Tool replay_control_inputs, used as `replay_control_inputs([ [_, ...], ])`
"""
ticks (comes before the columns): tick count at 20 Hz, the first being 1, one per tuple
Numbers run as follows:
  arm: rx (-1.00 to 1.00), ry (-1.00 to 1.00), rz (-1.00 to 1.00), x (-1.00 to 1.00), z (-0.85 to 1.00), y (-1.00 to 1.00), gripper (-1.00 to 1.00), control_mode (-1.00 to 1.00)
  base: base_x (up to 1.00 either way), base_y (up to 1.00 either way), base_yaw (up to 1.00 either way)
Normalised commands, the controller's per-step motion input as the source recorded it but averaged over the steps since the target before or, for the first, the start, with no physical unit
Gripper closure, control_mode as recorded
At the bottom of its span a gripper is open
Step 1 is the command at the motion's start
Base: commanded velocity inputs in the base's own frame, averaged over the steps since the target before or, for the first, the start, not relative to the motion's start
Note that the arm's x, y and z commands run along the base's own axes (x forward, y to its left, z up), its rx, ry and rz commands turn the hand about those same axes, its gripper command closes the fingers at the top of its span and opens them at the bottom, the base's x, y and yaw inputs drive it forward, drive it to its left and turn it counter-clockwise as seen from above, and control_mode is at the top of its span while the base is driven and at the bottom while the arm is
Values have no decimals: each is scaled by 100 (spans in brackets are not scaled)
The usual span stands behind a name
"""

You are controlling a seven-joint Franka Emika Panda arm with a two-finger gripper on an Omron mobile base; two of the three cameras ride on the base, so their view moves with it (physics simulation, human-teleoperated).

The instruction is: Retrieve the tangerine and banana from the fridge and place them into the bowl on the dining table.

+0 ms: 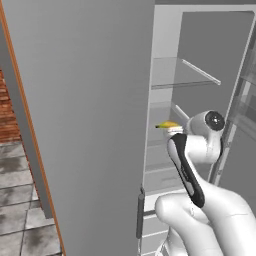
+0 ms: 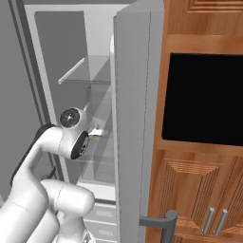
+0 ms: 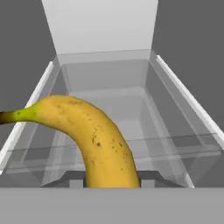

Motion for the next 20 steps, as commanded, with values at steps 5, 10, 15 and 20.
replay_control_inputs([
  [5, -1, 6, 0, -88, 89, 1, 100, -100, 0, 0, 0],
  [10, 0, 18, 1, -99, 30, 1, 100, -100, 0, 0, 0],
  [15, 0, 10, 5, -96, 1, 9, 100, -100, 0, 0, 0],
  [20, -1, 0, 5, -84, 0, 22, 100, -100, 0, 0, 0],
])
